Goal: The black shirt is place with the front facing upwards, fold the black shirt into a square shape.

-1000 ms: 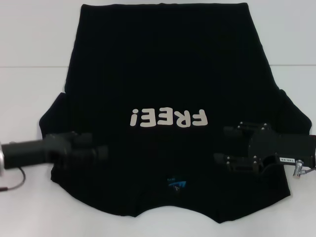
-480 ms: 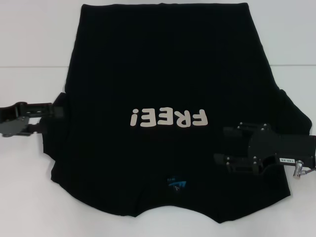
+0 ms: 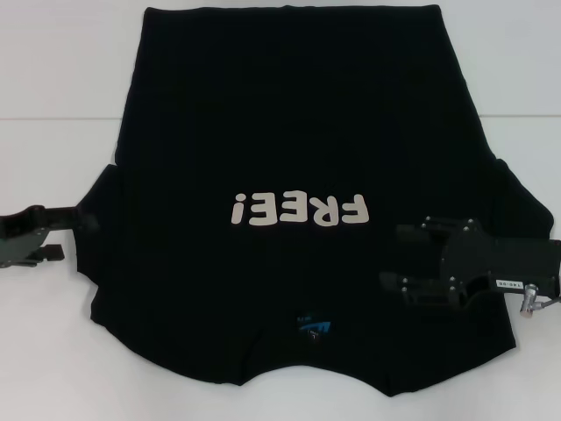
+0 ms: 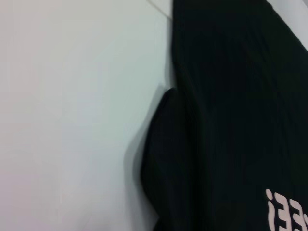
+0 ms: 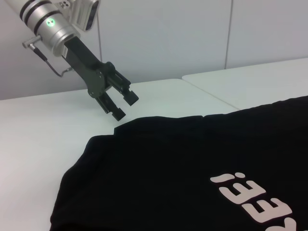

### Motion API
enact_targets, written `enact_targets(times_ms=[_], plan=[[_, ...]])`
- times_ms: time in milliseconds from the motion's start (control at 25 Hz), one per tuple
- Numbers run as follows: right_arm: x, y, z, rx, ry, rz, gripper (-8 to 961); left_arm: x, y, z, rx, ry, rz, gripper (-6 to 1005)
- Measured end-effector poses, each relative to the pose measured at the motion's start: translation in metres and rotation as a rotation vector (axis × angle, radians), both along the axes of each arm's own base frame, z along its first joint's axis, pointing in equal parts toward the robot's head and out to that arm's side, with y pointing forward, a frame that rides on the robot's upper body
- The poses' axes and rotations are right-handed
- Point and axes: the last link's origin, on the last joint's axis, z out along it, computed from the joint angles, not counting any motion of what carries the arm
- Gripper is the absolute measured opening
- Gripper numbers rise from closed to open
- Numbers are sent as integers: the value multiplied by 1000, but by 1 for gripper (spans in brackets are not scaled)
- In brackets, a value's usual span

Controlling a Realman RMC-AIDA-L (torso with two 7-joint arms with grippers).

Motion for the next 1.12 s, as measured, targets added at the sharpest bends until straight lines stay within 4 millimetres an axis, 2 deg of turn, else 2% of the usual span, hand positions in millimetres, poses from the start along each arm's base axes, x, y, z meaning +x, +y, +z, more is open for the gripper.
enact_targets(times_ms=[680,1120], plan=[[0,-1,0,-3,-2,3,797,2,0,-25,9,-14,27,903],[0,-1,1,-11,4,-6,796,3,6,-28,30,11,23,878]])
